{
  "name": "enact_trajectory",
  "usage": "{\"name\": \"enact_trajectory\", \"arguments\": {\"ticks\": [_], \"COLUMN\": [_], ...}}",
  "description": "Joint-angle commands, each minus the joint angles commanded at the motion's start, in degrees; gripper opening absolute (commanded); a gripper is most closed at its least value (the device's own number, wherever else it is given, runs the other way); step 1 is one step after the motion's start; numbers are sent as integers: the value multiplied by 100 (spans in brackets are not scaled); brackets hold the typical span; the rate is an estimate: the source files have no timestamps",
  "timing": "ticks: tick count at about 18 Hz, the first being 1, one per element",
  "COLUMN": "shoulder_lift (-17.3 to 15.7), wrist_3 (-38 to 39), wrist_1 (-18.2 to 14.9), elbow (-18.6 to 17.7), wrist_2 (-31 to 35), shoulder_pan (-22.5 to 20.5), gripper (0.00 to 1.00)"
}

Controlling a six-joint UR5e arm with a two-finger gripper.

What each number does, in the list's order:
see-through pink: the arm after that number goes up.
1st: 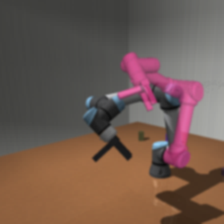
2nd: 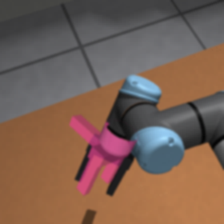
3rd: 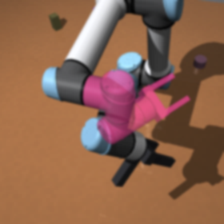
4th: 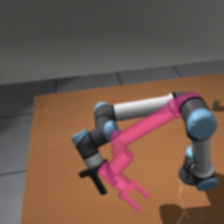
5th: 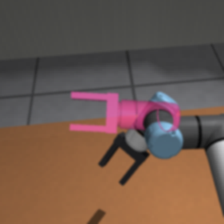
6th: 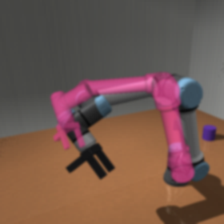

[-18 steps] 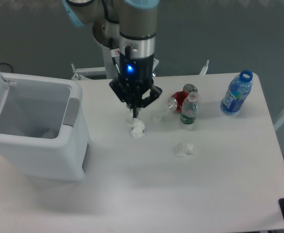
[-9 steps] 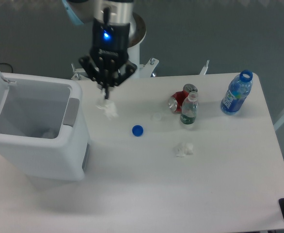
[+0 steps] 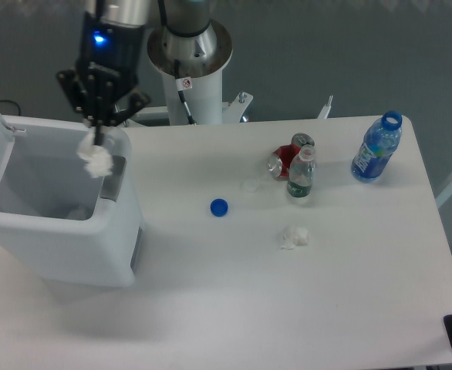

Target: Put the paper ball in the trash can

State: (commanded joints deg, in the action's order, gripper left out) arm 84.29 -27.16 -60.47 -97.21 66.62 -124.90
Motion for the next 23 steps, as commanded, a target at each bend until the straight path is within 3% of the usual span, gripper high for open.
{"name": "enact_trajectory", "arguments": {"ticks": [4, 5, 6, 8, 9, 11, 12, 13, 14, 19, 23], "shoulder_lift": [-9, -9, 0, 9, 9, 9, 0, 0, -9, -26, -26], "wrist_3": [0, 0, -9, -26, -44, -44, -53, -96, -192, -237, -281], "wrist_1": [-9, -9, -9, 9, 17, 26, 26, 44, 44, 44, 61], "elbow": [-96, -105, -114, -141, -141, -141, -132, -123, -97, -123, -62], "wrist_2": [0, -9, -9, 0, 9, 9, 9, 17, 18, 184, 1035], "shoulder_pan": [264, 273, 282, 308, 308, 308, 308, 308, 299, 168, 53], "gripper": [5, 13, 27, 41, 57, 62, 69, 93, 100, 100, 100]}}
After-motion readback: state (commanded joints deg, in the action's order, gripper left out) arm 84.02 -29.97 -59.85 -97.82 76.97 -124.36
